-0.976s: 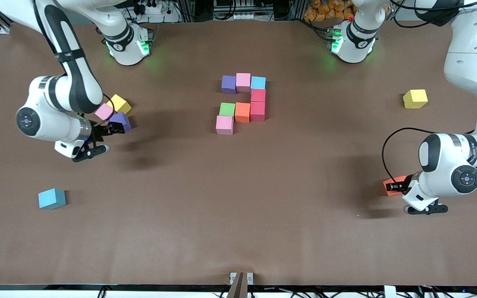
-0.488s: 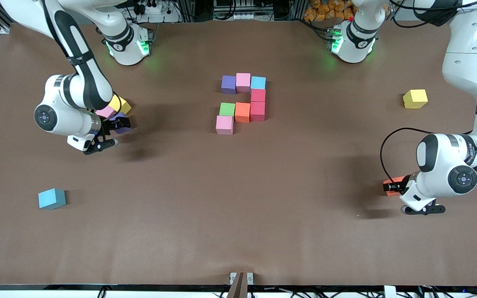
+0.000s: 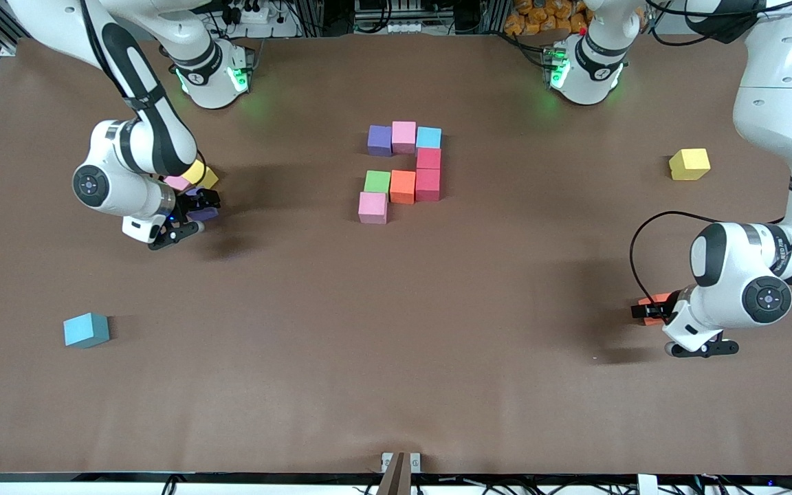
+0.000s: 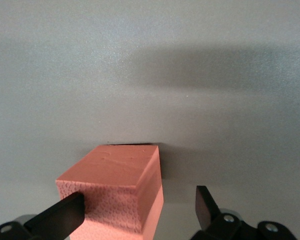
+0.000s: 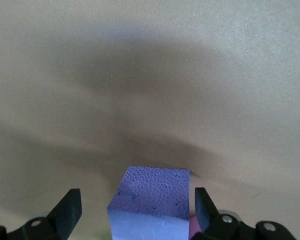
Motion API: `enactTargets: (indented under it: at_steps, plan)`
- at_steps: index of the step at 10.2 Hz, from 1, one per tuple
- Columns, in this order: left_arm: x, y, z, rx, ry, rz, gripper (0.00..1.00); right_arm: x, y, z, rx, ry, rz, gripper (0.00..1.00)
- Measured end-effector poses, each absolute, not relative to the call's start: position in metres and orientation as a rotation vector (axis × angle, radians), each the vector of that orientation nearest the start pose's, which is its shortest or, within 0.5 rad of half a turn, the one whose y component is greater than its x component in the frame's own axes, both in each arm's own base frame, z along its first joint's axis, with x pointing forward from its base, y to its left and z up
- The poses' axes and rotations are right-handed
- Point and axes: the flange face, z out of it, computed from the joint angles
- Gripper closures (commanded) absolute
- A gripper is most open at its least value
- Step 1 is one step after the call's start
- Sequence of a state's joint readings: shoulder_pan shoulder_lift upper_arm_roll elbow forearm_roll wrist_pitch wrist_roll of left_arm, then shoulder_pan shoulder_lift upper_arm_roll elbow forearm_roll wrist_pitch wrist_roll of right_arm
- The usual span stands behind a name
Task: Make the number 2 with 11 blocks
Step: 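Grasp the violet cube with the right gripper while the left gripper lifts coral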
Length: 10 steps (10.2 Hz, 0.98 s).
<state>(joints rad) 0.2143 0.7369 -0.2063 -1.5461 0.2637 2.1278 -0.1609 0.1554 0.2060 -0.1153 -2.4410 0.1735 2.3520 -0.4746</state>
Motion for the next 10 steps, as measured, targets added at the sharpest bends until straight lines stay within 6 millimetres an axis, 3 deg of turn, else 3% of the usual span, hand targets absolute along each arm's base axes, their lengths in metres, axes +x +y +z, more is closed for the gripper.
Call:
enactTargets:
  at_steps: [6,10]
  plan:
    - [0.693,0.041,0.224,-3.039,-0.102,0.236,0.00,0.443,0.003,0.183,-2.925,-0.545,0.401,0.00]
    - [0.695,0.043,0.226,-3.037,-0.108,0.231,0.00,0.442,0.002,0.179,-2.923,-0.542,0.413,0.51]
